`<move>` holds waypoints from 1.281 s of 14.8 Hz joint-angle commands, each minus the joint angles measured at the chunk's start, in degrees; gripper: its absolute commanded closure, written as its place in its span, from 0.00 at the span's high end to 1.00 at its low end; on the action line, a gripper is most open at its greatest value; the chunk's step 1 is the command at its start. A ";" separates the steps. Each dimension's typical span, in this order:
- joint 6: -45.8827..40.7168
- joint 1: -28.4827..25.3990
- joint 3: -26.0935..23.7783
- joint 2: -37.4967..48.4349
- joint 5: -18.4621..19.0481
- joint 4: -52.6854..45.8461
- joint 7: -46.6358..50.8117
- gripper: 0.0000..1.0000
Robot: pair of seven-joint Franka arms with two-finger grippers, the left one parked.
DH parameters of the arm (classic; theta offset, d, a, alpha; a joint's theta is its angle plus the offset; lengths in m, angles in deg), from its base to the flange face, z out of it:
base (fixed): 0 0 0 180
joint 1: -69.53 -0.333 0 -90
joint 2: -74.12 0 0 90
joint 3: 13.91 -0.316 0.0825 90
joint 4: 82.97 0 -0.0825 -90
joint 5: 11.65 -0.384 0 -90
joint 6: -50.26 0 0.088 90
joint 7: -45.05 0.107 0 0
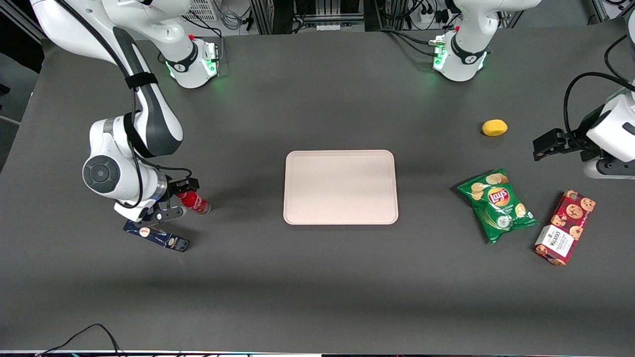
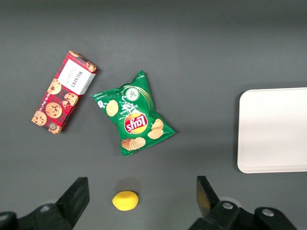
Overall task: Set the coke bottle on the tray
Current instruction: 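Lower the right gripper and close it around the bottle neck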
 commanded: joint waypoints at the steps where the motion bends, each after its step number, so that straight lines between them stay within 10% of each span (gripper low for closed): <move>1: 0.90 0.39 -0.16 2.13 0.05 1.94 -1.59 0.77; 12: 0.81 0.22 -0.78 1.87 0.05 0.45 -1.06 0.69; 19: 0.81 0.13 -0.78 1.51 0.22 -0.25 -1.15 0.38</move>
